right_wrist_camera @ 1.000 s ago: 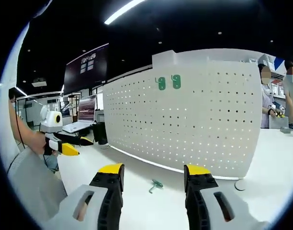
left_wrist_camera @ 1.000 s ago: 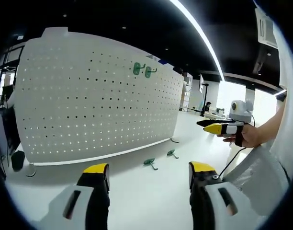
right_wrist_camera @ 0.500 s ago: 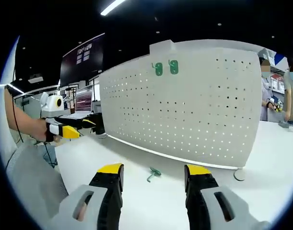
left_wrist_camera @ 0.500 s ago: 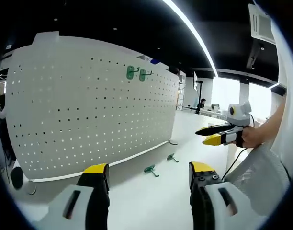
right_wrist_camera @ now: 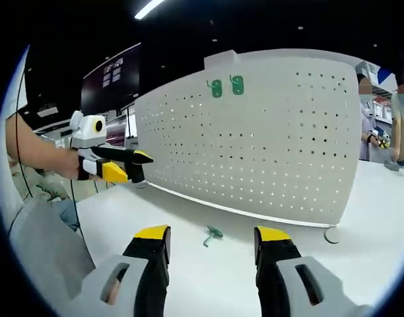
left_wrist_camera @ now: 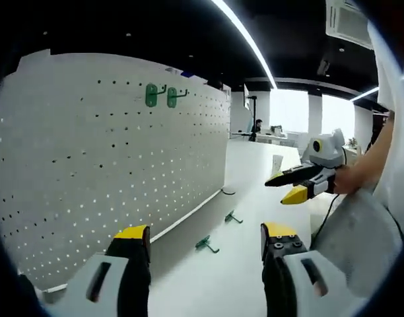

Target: Insert the hook assembly into the mounting plate slot until the hook locks in place.

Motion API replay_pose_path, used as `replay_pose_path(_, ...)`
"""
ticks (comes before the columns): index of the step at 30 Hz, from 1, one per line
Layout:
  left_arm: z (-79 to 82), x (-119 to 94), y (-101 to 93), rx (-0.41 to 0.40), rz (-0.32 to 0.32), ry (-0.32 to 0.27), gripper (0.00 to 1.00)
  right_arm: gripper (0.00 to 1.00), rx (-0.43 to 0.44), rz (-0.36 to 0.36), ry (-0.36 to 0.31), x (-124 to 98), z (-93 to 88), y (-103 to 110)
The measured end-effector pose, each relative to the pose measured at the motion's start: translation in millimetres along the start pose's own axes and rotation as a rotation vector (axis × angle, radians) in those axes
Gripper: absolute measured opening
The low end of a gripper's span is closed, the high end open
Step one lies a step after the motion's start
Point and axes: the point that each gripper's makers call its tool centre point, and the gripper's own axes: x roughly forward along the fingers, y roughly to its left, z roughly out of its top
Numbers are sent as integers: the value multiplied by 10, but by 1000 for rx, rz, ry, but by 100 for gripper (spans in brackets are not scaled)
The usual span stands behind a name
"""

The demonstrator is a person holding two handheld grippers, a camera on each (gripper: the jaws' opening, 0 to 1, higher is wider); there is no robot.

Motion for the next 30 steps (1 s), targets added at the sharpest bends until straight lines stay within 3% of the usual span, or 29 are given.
replay_pose_path(12, -228, 503, 12, 89, -139, 156, 68, 50, 28, -24, -5, -18, -9, -76)
replay_pose_path(30, -602, 886, 61, 170, -265, 308, 61, 50, 29, -44, 18, -4, -72, -120)
